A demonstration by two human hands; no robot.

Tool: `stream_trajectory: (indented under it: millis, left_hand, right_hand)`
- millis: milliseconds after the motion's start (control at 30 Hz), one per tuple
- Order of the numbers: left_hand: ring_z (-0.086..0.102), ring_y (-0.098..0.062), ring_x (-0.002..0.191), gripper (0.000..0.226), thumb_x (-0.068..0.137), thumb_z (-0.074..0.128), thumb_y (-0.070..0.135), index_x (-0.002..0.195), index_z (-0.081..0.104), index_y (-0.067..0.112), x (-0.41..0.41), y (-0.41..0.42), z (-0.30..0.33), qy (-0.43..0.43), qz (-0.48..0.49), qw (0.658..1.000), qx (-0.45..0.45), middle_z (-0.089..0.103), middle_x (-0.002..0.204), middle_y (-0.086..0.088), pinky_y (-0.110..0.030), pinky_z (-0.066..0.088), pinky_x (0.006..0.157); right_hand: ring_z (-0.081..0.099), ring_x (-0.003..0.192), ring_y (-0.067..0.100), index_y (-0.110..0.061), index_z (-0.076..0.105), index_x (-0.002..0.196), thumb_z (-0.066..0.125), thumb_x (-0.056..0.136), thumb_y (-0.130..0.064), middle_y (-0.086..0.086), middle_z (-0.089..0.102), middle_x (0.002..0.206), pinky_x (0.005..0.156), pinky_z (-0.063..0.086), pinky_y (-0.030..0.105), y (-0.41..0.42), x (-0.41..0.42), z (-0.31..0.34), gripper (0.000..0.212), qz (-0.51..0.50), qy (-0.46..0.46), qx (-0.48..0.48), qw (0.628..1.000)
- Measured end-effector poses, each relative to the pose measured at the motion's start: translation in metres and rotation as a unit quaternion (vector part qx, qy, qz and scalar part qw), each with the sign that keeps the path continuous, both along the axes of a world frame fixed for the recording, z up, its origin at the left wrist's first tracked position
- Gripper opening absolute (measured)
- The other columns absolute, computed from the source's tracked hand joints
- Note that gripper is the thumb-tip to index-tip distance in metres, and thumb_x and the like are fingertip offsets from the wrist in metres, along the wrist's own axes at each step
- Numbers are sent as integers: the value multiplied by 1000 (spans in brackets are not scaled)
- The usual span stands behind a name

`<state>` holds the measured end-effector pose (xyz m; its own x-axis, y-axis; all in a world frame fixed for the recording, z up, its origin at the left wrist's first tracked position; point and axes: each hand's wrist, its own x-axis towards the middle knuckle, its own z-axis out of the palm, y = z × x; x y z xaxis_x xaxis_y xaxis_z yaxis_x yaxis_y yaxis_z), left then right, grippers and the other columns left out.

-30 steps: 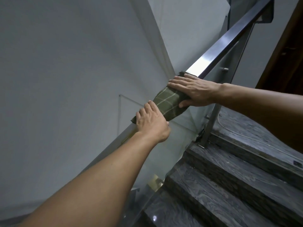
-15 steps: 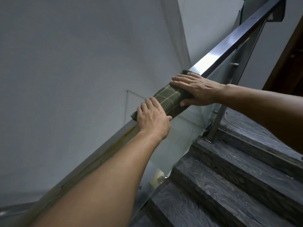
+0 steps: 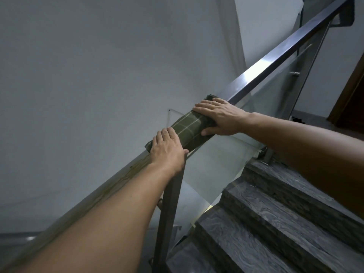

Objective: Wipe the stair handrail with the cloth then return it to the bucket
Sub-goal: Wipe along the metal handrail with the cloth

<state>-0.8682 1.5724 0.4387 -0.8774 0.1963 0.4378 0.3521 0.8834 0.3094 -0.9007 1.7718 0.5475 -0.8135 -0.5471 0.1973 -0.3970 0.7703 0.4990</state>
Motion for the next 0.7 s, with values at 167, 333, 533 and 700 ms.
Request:
stream_trajectory:
  millis: [167, 333, 533, 700]
  left_hand:
    - [28, -33, 140, 80, 91, 52, 44, 146, 14, 2, 17, -35, -27, 3, 19, 1000, 5, 29, 151, -20, -42, 24, 118]
    - [38, -31, 131, 75, 89, 54, 46, 142, 22, 4, 31, -65, -48, 11, 34, 999, 11, 39, 142, -18, -41, 31, 113]
    - [39, -30, 131, 76, 88, 56, 45, 142, 21, 5, 50, -106, -76, -5, 50, 999, 20, 39, 142, -17, -40, 31, 113]
    - [40, -30, 129, 74, 87, 59, 42, 141, 23, 7, 73, -148, -103, -26, 67, 997, 29, 41, 139, -15, -39, 32, 111]
  right_hand:
    - [24, 146, 25, -25, 22, 151, 48, 86, -64, 3, 33, 156, 119, 8, 46, -37, 13, -26, 80, 7, -1, 7, 1000]
    - [27, 144, 26, -25, 24, 149, 49, 85, -64, 3, 36, 153, 119, 9, 45, -68, 25, -45, 80, 21, -3, 14, 1000]
    - [35, 138, 28, -21, 28, 147, 48, 83, -67, 6, 43, 147, 117, 18, 48, -110, 38, -75, 81, 48, -8, 36, 998]
    - [41, 133, 29, -17, 30, 145, 43, 82, -71, 9, 45, 142, 115, 24, 47, -156, 51, -103, 83, 64, -11, 59, 996]
